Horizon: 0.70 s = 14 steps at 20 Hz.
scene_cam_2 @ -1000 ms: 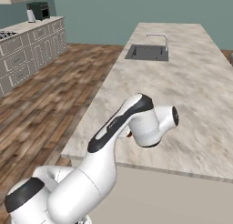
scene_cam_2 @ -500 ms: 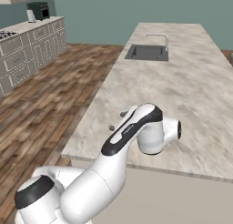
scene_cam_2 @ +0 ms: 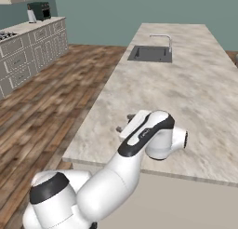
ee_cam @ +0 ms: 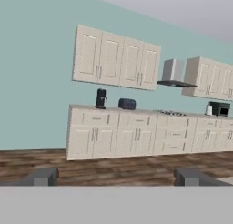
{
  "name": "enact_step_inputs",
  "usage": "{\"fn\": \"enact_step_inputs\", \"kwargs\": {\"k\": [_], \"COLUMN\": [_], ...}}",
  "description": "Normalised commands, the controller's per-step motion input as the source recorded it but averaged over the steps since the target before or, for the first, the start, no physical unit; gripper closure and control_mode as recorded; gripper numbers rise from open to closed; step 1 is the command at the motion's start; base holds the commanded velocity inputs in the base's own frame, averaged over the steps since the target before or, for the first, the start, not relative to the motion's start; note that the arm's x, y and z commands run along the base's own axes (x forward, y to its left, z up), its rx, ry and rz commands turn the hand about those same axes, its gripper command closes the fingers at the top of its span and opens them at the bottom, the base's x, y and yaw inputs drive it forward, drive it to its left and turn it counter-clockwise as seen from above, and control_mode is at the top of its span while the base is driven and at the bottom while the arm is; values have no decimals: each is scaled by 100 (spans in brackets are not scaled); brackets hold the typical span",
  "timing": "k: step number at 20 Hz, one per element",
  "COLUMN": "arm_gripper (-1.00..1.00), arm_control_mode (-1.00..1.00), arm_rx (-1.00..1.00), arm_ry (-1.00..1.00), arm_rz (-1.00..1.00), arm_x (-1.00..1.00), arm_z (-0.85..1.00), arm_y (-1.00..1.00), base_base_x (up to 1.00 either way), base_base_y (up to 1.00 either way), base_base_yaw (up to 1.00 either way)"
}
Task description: Pick the bottled drink from the counter and place it in the open cabinet.
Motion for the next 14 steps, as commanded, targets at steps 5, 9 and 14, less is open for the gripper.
{"fn": "enact_step_inputs", "kwargs": {"k": [5, 9, 14], "arm_gripper": [-100, -100, -100], "arm_control_mode": [-100, -100, -100], "arm_rx": [2, 0, 0], "arm_ry": [0, 0, 0], "arm_rz": [0, 0, 0], "arm_x": [17, 29, 26], "arm_z": [-20, -31, -26], "arm_y": [0, 0, 0], "base_base_x": [0, 0, 0], "base_base_y": [0, 0, 0], "base_base_yaw": [0, 0, 0]}}
